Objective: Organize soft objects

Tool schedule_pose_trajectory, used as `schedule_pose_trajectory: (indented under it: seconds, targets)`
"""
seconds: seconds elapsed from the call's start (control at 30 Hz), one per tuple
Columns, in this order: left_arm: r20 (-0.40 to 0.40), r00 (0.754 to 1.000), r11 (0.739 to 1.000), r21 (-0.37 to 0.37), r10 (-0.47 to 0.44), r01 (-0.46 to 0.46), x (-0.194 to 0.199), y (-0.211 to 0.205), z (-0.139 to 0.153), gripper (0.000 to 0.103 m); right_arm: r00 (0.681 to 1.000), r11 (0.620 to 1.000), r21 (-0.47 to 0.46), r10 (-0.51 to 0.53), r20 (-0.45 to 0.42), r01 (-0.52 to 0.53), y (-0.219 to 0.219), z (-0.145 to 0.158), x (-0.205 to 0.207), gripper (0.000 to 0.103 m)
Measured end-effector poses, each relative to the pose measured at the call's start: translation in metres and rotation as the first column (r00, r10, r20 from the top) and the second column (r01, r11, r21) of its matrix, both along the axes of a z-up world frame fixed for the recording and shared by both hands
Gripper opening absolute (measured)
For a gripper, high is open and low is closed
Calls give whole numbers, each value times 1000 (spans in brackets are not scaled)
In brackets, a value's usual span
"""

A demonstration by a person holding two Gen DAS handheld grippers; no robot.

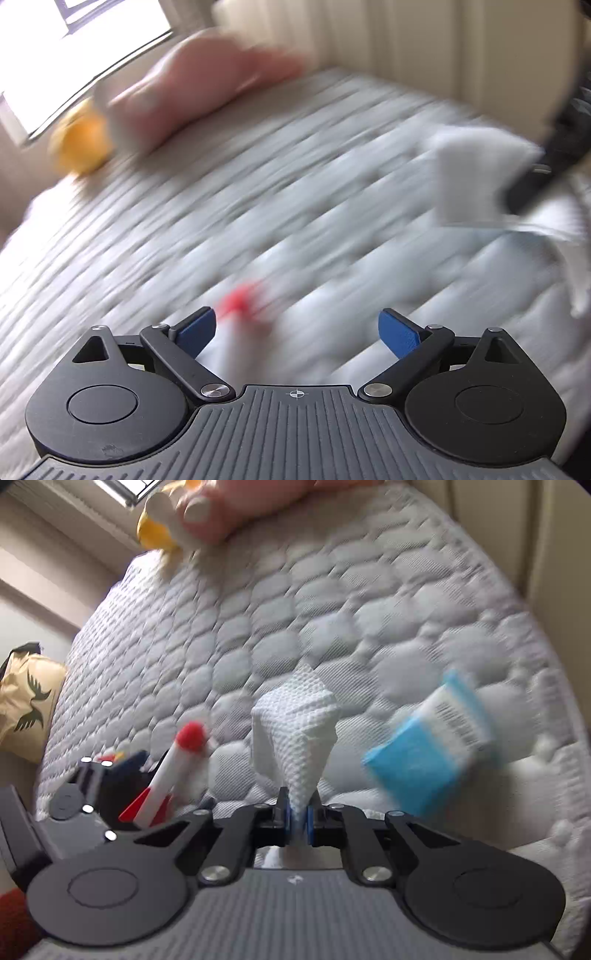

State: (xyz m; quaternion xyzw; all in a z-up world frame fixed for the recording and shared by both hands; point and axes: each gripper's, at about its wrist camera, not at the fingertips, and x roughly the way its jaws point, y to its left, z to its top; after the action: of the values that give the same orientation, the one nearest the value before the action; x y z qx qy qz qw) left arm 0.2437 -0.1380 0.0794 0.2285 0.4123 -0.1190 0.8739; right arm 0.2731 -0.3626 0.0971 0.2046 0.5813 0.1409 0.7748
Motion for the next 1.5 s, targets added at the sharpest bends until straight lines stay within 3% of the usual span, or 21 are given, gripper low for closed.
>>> schedule_pose_trajectory:
  seconds: [0.1,0.23,0.3,0.37,0.43,0.5,0.57,0.63,0.7,0.83,0.9,0.97,1.07,1.13,1.23,1.37,1.5]
  targets:
    - [-22,998,996,-61,66,-67,9,36,2,98,999,999,-33,29,-33,-30,30,-21,-1,10]
    - [-34,999,996,-82,17,-20,26,42,-15,92,997,994,-91,63,-47,-67,50,-35,-8,14]
    - [-92,996,995,-101,6,-15,34,43,-29,44,996,991,-108,75,-55,-80,53,-37,-11,14]
    - [-145,989,994,-105,-2,-13,37,46,-42,43,996,988,-130,74,-53,-81,52,-38,-14,14]
    - [-150,989,991,-131,-5,-15,40,46,-43,40,997,987,-142,62,-51,-69,49,-38,-14,14]
    - [-166,986,978,-207,-29,-6,40,45,-34,32,998,988,-147,45,-49,-52,43,-36,-14,18]
    - [-172,980,949,-313,-99,41,39,38,-21,33,999,985,-169,31,-28,-35,35,-33,-16,17]
    - [-159,973,931,-349,-168,104,35,19,-14,33,1000,980,-199,23,-13,-25,26,-27,-16,6]
    - [-161,963,920,-363,-217,147,32,2,-15,35,1000,978,-208,11,4,-10,19,-20,-14,6]
    - [-134,960,930,-313,-245,193,18,-15,-17,43,999,977,-212,12,42,-3,14,0,-9,6]
    - [-126,968,936,-308,-218,171,6,-7,-10,70,997,980,-195,42,68,-28,23,10,-3,6]
    - [-123,976,944,-302,-179,135,-8,5,-4,85,994,989,-135,71,85,-59,38,17,3,6]
    - [-185,974,951,-303,-130,69,-27,20,-7,87,990,991,23,129,59,-131,67,13,11,6]
    - [-231,967,953,-303,-107,33,-34,21,-17,87,986,984,61,168,16,-169,87,-1,15,6]
    - [-262,961,959,-285,-94,16,-39,14,-33,86,988,988,9,154,-12,-153,92,-13,17,6]
    - [-197,976,970,-241,-89,40,-36,12,-40,86,997,994,-71,75,-23,-77,73,-19,17,7]
    - [-177,984,974,-225,-3,-38,-17,37,-39,86,998,985,-164,44,-55,-52,56,-29,17,7]
